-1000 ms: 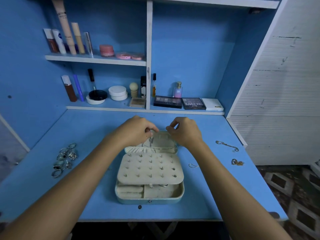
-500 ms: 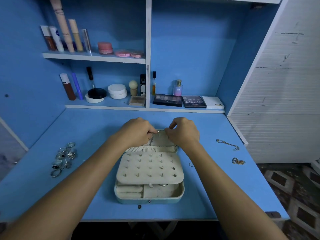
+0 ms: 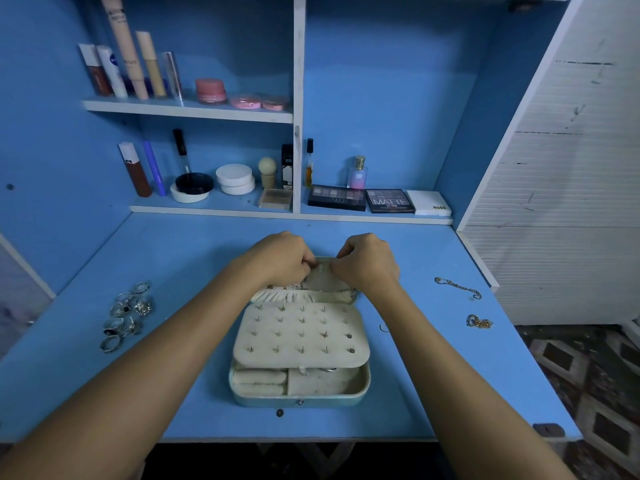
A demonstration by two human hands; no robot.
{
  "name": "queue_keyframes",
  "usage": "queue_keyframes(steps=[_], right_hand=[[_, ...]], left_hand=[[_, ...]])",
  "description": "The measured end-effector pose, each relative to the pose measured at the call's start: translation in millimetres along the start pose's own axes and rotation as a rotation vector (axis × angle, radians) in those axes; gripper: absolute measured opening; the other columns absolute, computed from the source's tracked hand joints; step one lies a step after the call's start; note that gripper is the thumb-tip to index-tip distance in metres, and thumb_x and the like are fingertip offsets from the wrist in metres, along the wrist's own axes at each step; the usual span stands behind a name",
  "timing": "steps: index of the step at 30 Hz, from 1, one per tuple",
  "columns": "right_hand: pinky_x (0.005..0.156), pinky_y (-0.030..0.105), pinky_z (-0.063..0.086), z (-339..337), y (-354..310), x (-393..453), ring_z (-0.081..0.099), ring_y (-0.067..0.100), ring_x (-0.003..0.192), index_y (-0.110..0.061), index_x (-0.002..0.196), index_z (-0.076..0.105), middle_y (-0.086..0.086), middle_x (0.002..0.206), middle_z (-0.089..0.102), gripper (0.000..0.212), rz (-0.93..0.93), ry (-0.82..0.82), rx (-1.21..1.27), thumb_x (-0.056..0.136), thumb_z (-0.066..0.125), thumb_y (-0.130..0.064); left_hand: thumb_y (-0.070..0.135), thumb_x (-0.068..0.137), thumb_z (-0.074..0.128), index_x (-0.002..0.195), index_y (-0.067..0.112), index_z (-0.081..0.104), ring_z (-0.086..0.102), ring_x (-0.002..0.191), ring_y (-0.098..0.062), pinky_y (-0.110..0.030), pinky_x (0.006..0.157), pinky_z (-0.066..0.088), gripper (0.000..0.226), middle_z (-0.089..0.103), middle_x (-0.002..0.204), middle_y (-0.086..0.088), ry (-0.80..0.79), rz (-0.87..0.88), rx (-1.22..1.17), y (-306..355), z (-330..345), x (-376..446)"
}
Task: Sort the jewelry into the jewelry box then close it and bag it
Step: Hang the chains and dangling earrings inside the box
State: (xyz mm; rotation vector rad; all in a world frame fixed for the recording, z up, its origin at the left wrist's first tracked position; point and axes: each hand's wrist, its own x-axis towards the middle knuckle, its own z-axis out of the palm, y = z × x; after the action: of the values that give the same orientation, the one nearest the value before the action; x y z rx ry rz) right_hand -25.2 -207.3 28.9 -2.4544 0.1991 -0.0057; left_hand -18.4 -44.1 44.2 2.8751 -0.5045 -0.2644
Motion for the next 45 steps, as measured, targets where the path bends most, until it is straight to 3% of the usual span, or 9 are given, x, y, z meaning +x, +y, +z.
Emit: queue_keyframes(steps=[3,8,15,23,27,30,33,38,45], right_hand=[[0.055,0.021,0.043,0,1,1,0.062,0.019,0.072,-0.024,0.069,0.066,-0.004,0.079,0.067,0.008,0.023,-0.021,0.01,0.077,0.066,-0.02],[0.057,0.023,0.043,1,2,2,0.062,0.02,0.073,-0.023,0.066,0.065,-0.003,0.078,0.066,0.01,0.053,-0.039,0.048,0.075,0.069,-0.025],[0.056,0.021,0.041,-3,4,-1,0.054,0.02,0.062,-0.02,0.06,0.061,-0.003,0.066,0.058,0.009,0.108,-0.112,0.016,0.068,0.066,-0.018],[0.077,0.032,0.059,-24,7,7,0.067,0.016,0.082,-0.025,0.073,0.074,-0.006,0.084,0.071,0.005,0.06,-0.163,-0.038,0.073,0.077,-0.028],[0.061,0.025,0.048,-38,-1,3,0.057,0.019,0.067,-0.019,0.087,0.076,0.004,0.083,0.07,0.018,0.034,-0.214,-0.018,0.08,0.06,-0.016],[0.054,0.022,0.043,-46,-10,-1,0.052,0.02,0.064,-0.012,0.099,0.075,0.009,0.082,0.071,0.029,0.025,-0.257,-0.036,0.085,0.05,-0.013],[0.062,0.026,0.051,-49,-16,0,0.059,0.019,0.07,-0.014,0.104,0.074,0.008,0.092,0.075,0.031,-0.001,-0.278,-0.03,0.087,0.048,-0.01],[0.073,0.032,0.062,-47,-22,-2,0.07,0.02,0.071,-0.025,0.104,0.069,0.003,0.077,0.076,0.022,-0.1,-0.313,0.065,0.089,0.066,-0.01],[0.083,0.043,0.061,-38,-27,-3,0.075,0.02,0.084,-0.031,0.089,0.069,0.0,0.08,0.077,0.017,-0.198,-0.349,0.119,0.09,0.067,-0.013]], left_hand=[[0.019,0.094,0.05,0.113,0.027,0.075,0.063,0.081,-0.017,-0.029,0.069,0.052,0.032,0.072,0.097,0.001,-0.024,-0.019,-0.023,1,-2,2],[0.019,0.095,0.05,0.109,0.024,0.076,0.057,0.068,-0.014,-0.023,0.056,0.041,0.03,0.068,0.087,0.001,-0.052,-0.046,-0.059,7,-7,2],[0.022,0.096,0.051,0.114,0.025,0.074,0.064,0.09,-0.014,-0.026,0.074,0.052,0.03,0.069,0.113,0.003,-0.082,-0.063,-0.126,9,-11,-1],[0.02,0.097,0.051,0.105,0.032,0.071,0.066,0.069,-0.004,-0.021,0.064,0.048,0.024,0.069,0.083,0.014,-0.129,-0.019,-0.228,18,-25,-13],[0.019,0.099,0.054,0.104,0.028,0.066,0.072,0.072,-0.003,-0.025,0.079,0.052,0.016,0.075,0.089,0.007,-0.157,0.006,-0.381,22,-30,-18],[0.018,0.1,0.055,0.106,0.026,0.064,0.07,0.076,-0.003,-0.024,0.072,0.049,0.013,0.076,0.092,0.007,-0.166,0.027,-0.452,23,-33,-19],[0.014,0.098,0.057,0.104,0.022,0.063,0.071,0.089,-0.006,-0.031,0.079,0.049,0.012,0.077,0.093,0.01,-0.15,0.04,-0.511,19,-33,-21],[0.006,0.096,0.058,0.097,0.017,0.063,0.072,0.089,-0.003,-0.012,0.065,0.045,0.012,0.077,0.095,0.007,-0.132,-0.002,-0.542,10,-29,-23],[0.008,0.092,0.063,0.099,0.023,0.067,0.071,0.083,-0.001,-0.02,0.073,0.049,0.017,0.076,0.089,0.01,-0.089,-0.043,-0.449,-3,-21,-20]])
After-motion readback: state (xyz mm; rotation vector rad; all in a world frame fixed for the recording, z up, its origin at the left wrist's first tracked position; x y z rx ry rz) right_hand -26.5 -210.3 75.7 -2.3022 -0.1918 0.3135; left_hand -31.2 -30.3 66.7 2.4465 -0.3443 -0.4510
